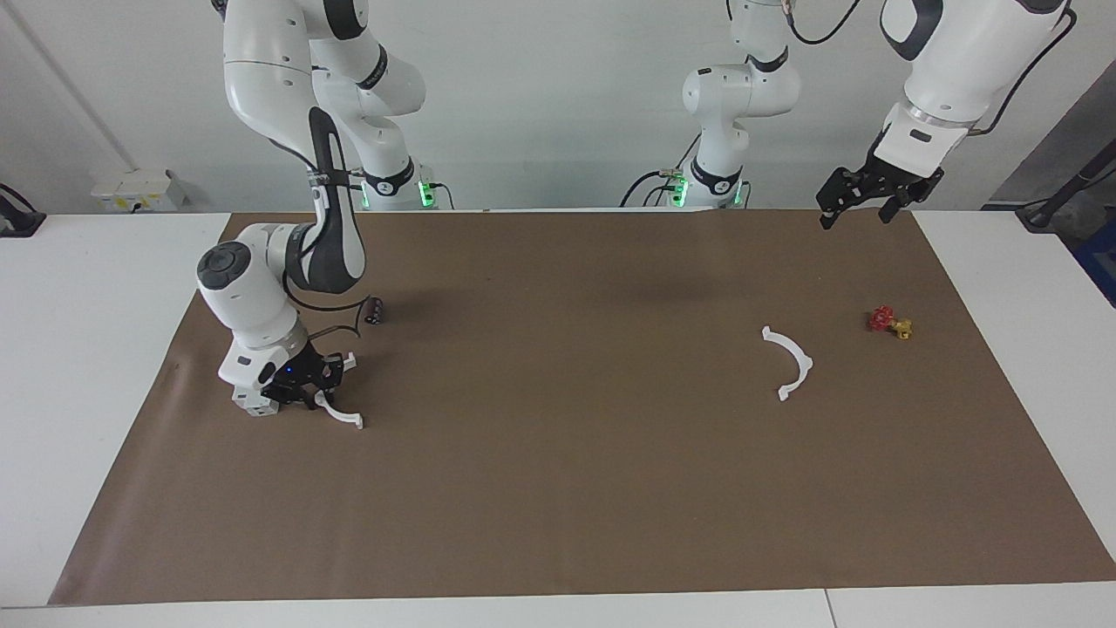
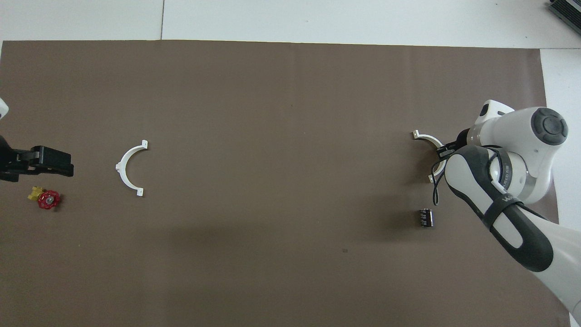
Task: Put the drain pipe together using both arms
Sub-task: 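Grasp the white half-ring and carry it toward the table center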
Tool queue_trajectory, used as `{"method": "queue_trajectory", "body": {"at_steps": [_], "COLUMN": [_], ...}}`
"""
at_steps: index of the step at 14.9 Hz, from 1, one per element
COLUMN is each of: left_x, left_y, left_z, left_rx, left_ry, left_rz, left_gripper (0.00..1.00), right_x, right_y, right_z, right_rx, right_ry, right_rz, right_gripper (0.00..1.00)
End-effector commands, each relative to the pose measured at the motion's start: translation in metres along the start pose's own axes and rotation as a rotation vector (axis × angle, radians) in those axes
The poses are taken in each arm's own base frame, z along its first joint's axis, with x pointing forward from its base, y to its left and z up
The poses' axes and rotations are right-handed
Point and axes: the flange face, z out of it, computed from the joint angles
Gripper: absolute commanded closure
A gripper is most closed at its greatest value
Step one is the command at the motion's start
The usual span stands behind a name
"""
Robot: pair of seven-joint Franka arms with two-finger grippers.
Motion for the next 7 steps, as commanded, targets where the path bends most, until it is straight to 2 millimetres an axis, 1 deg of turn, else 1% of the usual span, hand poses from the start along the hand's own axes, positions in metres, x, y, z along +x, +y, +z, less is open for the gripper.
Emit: {"method": "queue_trajectory", "body": {"at_steps": [1,3,4,6,7], "left_x": [-0.005,-0.006,-0.005,-0.005,-0.005], "left_y": [-0.003,-0.003,-0.003,-0.003,-0.003], "left_z": [-0.003,-0.004,-0.005,-0.005,-0.005], "left_rx": [-0.008,-0.008,-0.007,-0.007,-0.005], "left_ry": [-0.001,0.0,0.002,0.004,0.002], "left_rz": [0.008,0.008,0.008,0.008,0.008], "left_gripper": [0.0,0.0,0.0,0.0,0.0], "right_x": [0.012,0.023,0.028,0.043,0.052], "right_y": [0.003,0.001,-0.003,-0.03,-0.049], "right_z": [-0.014,-0.036,-0.047,-0.065,-0.069], "right_rx": [0.003,0.009,0.021,0.023,0.027], "right_ry": [0.043,0.046,0.033,0.021,0.013], "right_rz": [0.096,0.142,0.149,0.193,0.224], "right_gripper": [1.0,1.0,1.0,1.0,1.0]}}
